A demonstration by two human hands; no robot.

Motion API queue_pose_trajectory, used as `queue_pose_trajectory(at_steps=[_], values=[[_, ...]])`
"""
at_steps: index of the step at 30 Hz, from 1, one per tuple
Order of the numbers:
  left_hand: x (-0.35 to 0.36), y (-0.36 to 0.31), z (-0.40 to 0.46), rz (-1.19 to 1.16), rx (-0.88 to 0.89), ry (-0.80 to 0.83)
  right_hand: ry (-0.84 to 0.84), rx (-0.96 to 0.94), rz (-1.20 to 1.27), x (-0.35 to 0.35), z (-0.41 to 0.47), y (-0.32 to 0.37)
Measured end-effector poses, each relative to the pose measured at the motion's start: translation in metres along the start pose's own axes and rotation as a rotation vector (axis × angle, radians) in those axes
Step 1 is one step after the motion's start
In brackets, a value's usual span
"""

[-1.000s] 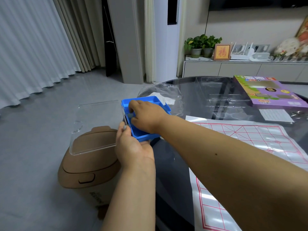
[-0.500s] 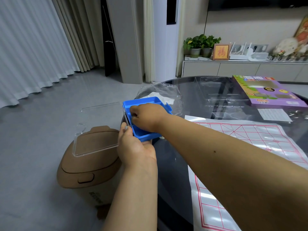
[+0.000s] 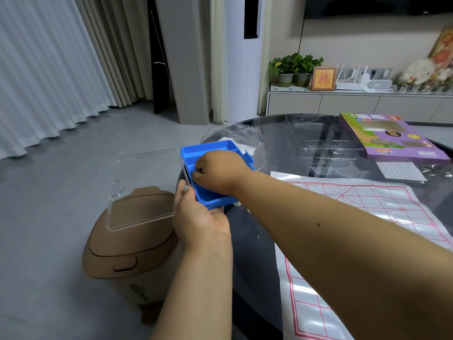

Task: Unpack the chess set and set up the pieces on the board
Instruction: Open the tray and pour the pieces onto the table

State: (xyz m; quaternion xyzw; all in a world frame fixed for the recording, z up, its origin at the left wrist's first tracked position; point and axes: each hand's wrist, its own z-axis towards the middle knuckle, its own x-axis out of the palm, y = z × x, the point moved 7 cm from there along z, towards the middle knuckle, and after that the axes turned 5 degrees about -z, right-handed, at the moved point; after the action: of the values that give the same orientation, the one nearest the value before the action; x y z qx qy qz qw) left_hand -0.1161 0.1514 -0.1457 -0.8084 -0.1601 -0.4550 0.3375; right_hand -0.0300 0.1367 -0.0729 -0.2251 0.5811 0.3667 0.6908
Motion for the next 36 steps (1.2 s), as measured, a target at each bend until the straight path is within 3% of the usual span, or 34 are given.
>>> queue_pose_trajectory(at_steps=[8, 23, 32, 36], values=[[0.001, -0.002, 0.005, 0.02, 0.005, 0.035, -0.086, 0.011, 0.031, -0.004, -0.001, 0.002], [0.001, -0.002, 0.002, 0.039, 0.029, 0.006, -0.045, -0.068, 0.151, -0.001, -0.004, 0.0], [0.005, -0.003, 0.0, 0.064, 0.062, 0.01, -0.172, -0.05, 0.021, -0.013, -0.006, 0.0], [0.007, -0.006, 0.001, 0.063, 0.078, 0.008, -0.31, -0.05, 0.081, -0.026, -0.008, 0.001]])
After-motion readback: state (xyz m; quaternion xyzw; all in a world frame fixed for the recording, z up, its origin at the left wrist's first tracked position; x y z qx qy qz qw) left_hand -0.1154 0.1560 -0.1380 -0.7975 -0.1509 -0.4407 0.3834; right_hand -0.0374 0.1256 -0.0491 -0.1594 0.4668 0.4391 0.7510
